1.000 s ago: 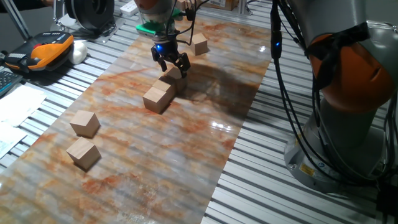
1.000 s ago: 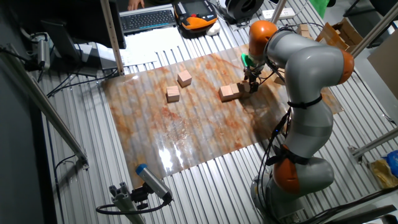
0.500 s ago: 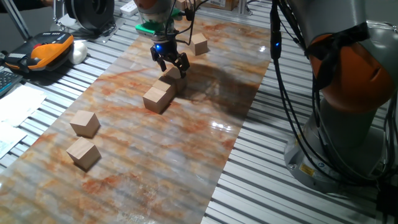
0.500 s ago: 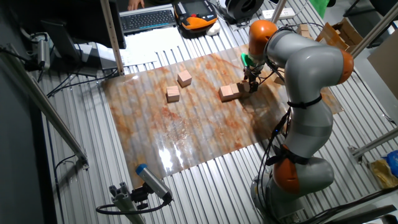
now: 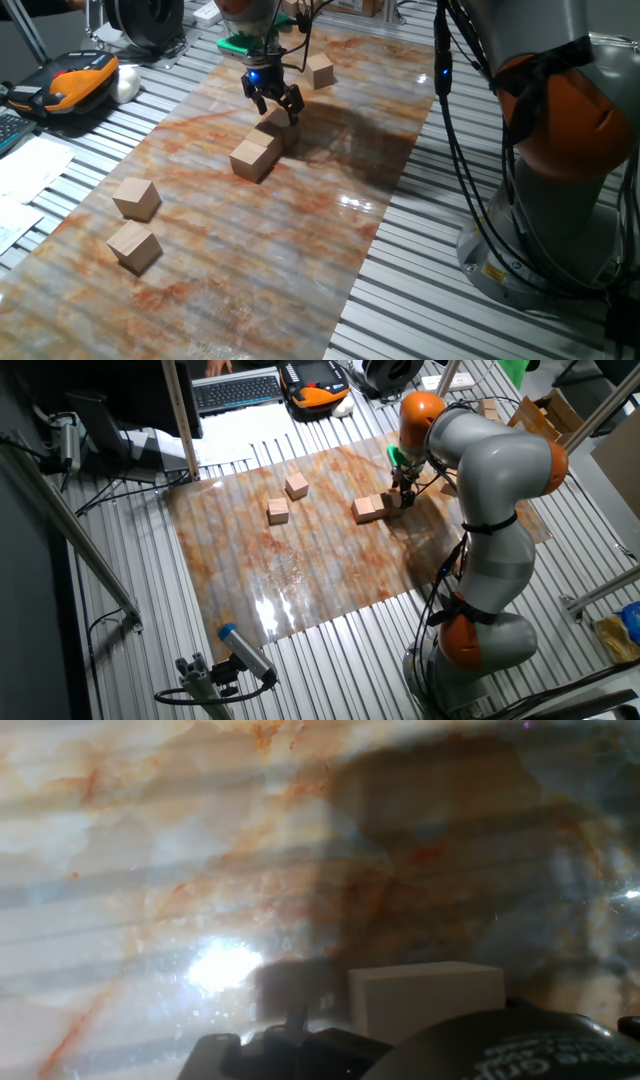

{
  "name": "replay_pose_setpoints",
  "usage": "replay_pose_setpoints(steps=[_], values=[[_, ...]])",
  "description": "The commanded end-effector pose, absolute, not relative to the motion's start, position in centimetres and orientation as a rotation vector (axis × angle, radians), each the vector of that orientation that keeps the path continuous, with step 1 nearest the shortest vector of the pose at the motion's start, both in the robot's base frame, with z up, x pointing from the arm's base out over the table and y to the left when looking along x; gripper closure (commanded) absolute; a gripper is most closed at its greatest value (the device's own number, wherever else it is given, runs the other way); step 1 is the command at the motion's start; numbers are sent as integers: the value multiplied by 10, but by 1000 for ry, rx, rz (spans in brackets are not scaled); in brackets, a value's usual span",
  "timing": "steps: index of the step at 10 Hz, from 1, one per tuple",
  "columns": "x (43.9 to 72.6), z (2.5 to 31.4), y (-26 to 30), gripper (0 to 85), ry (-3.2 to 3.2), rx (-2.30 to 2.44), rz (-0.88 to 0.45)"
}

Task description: Stack the blocks into a pyramid shape

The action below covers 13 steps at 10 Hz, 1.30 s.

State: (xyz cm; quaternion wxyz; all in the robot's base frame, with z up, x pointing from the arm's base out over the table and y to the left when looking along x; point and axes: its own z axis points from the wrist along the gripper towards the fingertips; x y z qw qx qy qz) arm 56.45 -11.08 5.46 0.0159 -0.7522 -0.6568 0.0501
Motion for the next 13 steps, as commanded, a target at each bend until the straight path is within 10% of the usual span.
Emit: replay_pose_setpoints(steps=[1, 5, 6, 13], values=[[565, 55, -110, 170, -2040, -2341, 159], [561, 52, -112, 170, -2067, -2324, 152], [559, 50, -113, 0, -2079, -2316, 155], [554, 47, -113, 0, -2107, -2298, 163]])
